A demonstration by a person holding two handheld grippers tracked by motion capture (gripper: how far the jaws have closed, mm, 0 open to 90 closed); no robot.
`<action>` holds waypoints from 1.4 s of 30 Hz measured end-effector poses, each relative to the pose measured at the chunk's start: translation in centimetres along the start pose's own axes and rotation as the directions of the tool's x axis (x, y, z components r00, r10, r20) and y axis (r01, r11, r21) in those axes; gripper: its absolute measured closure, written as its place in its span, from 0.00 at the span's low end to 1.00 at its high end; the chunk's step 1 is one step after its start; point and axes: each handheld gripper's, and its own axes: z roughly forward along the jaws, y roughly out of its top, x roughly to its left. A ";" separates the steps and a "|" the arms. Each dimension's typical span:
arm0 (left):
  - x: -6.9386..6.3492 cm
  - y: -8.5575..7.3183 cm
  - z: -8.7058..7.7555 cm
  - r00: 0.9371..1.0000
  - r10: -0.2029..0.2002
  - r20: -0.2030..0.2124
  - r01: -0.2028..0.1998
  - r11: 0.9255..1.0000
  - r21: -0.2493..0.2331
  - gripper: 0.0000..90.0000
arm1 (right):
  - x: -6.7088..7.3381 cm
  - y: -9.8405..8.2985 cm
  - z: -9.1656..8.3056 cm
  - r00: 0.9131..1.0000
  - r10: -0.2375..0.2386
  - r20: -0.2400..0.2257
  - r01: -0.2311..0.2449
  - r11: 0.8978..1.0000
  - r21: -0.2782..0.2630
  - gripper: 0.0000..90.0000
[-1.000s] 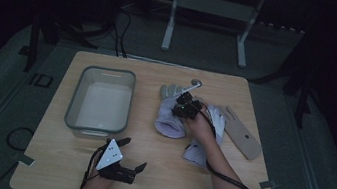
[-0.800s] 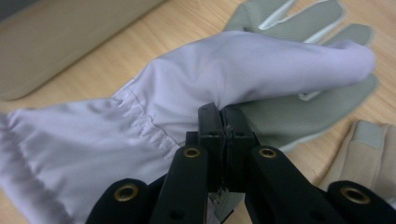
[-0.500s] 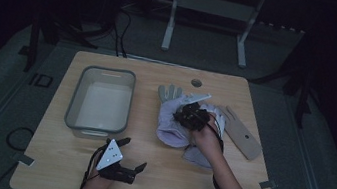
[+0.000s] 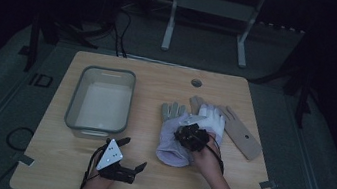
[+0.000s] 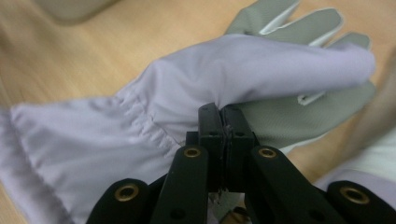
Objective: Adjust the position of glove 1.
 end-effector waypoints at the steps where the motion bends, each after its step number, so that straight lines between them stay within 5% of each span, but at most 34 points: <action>1: 0.0 0.0 0.0 1.000 0.000 -0.001 0.000 1.000 -0.002 0.02 | 0.2 -0.2 0.5 1.000 -0.016 -0.008 0.016 1.000 0.017 0.98; 5: 0.0 0.0 0.0 1.000 -0.001 0.001 0.001 1.000 -0.001 0.02 | 0.5 -1.0 2.3 1.000 -0.022 -0.005 0.022 0.997 0.068 0.98; 16: 0.0 0.0 0.0 1.000 -0.002 0.003 0.002 1.000 0.000 0.02 | -0.3 -2.4 1.6 0.999 -0.014 -0.037 0.016 0.998 0.067 0.96; 30: 0.0 0.0 0.0 1.000 -0.004 0.003 0.004 1.000 -0.001 0.02 | -1.4 -2.4 -0.2 0.996 0.007 -0.084 -0.007 1.000 0.003 0.66; 35: 0.0 0.0 0.0 1.000 -0.006 0.002 0.006 1.000 -0.001 0.02 | -3.1 -2.2 -2.5 0.998 0.006 -0.067 -0.009 0.999 -0.046 0.57; 42: 0.1 0.0 0.0 1.000 -0.008 0.001 0.008 1.000 0.002 0.02 | -6.0 -2.5 -4.5 1.000 -0.005 -0.022 0.004 0.999 -0.038 0.55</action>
